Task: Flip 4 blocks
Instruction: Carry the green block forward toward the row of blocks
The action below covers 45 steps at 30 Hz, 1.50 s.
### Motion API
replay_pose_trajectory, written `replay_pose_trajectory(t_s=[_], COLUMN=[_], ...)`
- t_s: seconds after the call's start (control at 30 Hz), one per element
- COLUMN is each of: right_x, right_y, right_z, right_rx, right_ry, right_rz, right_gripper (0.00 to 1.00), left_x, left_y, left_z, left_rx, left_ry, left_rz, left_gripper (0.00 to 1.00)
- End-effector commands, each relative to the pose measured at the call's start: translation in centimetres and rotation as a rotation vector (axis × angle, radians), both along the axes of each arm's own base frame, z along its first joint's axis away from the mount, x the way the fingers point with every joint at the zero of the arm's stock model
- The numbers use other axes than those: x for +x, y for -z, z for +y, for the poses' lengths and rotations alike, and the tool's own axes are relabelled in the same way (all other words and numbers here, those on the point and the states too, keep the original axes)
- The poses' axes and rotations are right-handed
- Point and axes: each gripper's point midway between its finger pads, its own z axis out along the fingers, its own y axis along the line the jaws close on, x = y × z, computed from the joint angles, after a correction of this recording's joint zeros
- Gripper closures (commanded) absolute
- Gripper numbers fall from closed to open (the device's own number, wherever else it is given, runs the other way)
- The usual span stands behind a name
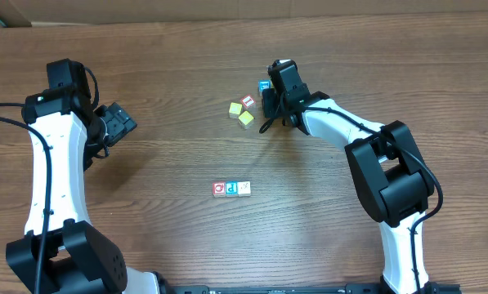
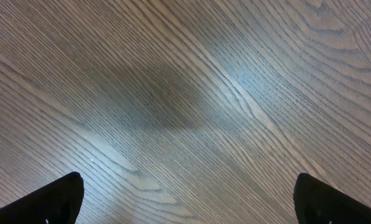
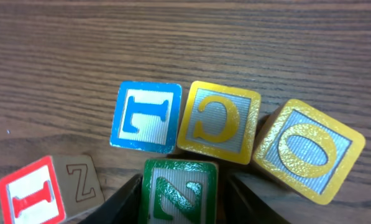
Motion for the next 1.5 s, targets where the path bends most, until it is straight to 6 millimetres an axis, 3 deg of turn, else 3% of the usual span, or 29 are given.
replay_pose_trajectory(t_s=[0.0,0.17,0.33,0.43,0.77,0.97,1.2,1.4,1.47], right_x=[0.4,-0.6,-3.8,-6.2,-14.9,-18.6,-21.0,-21.5,-21.7], right_y=[-3.3,-7.9,-11.2,-12.1,-8.1,-6.1,-3.5,-3.2,-3.2], right_z=[0.8,1.5,1.6,1.1,-1.7,-0.7,1.0,1.7,1.7], right_rx=[0.041,0.103,0.145,0.146,0.061,0.016,-0.005,-0.019,-0.021], right_ry=[-0.013,-0.054,-0.11,-0.131,-0.061,-0.086,-0.082,-0.086,-0.081], right_rz=[-0.047,-0.068,0.001,0.077,0.478,0.569,0.579,0.564,0.571], right_gripper=[0.64,0.64,0.67,0.68,0.68,0.67,0.67,0.66,0.6], left_x=[0.1,0.1,0.1,0.1,0.1,0.1,0.1,0.1,0.1], left_y=[-0.1,-0.1,-0.1,-0.1,-0.1,-0.1,-0.1,-0.1,-0.1], left_z=[0.0,0.0,0.0,0.0,0.0,0.0,0.0,0.0,0.0], left_rx=[0.003,0.003,0.003,0.003,0.003,0.003,0.003,0.003,0.003], left_ry=[0.016,0.016,0.016,0.016,0.016,0.016,0.016,0.016,0.016], left_rz=[-0.002,-0.002,-0.002,-0.002,-0.002,-0.002,-0.002,-0.002,-0.002], left_gripper=[0.0,0.0,0.0,0.0,0.0,0.0,0.0,0.0,0.0])
